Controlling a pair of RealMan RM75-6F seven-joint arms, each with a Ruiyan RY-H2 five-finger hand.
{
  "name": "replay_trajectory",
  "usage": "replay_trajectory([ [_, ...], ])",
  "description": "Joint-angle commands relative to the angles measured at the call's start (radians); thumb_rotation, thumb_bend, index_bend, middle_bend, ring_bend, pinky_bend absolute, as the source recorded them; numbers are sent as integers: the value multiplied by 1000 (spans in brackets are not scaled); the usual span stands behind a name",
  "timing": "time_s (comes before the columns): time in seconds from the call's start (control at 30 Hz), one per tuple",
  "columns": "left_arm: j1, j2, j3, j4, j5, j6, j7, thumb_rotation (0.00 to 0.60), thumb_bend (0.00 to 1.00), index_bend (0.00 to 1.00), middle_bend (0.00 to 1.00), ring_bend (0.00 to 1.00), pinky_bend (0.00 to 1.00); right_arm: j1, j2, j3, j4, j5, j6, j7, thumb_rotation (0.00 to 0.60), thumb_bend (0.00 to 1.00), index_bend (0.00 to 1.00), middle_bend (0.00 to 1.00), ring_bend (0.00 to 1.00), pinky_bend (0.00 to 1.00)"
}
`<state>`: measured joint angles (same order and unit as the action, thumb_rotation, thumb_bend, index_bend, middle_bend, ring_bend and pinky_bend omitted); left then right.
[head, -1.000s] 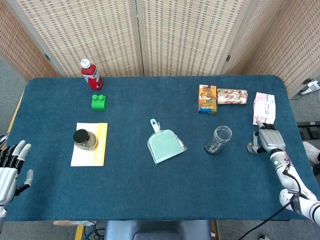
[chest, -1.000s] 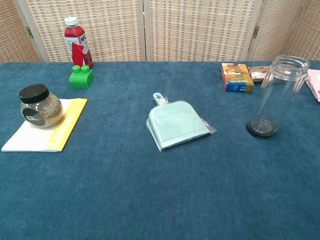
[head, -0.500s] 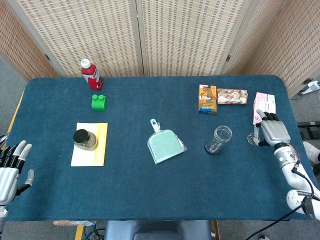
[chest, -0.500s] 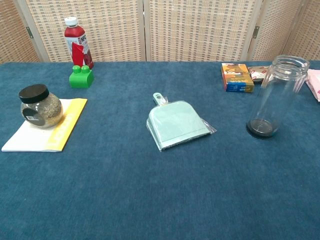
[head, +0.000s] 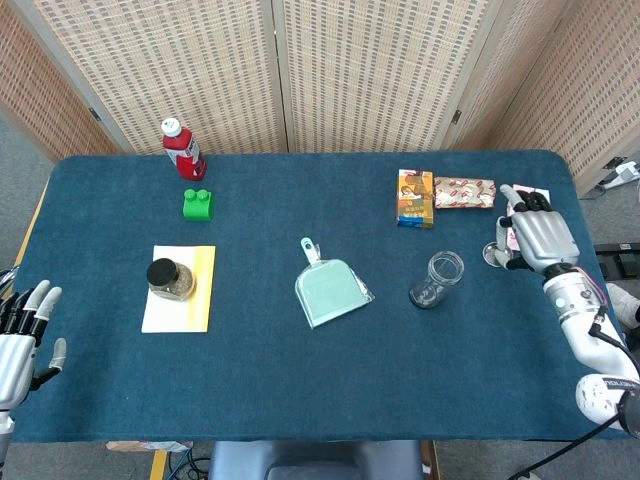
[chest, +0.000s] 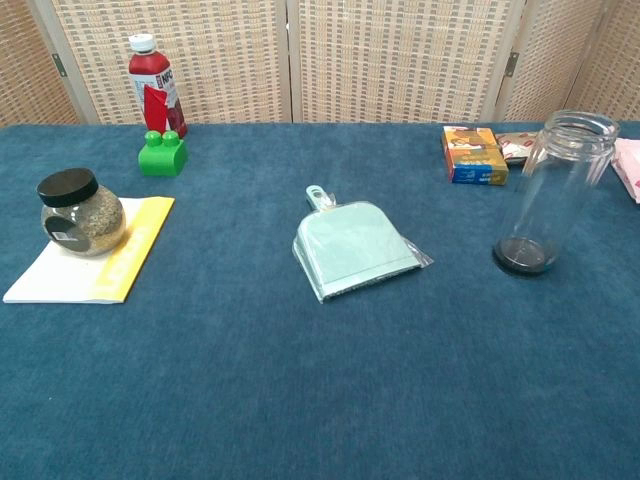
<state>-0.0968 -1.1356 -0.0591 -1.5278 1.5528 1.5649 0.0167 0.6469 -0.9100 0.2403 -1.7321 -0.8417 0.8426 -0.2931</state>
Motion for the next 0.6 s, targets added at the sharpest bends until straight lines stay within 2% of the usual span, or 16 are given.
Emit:
replay_trajectory([
  [0.03,1,2,-1,-1,0,2,-3,600,490,0,0,0,20,26,17,13,-36,25,12,-25,600,336,658,18,0,0],
  [0.6,16,23,-1,-13,14,34,-35,600,491,0,0,0,20,140,9,-3,-145,132,60,-159,600,330,658,19,0,0],
])
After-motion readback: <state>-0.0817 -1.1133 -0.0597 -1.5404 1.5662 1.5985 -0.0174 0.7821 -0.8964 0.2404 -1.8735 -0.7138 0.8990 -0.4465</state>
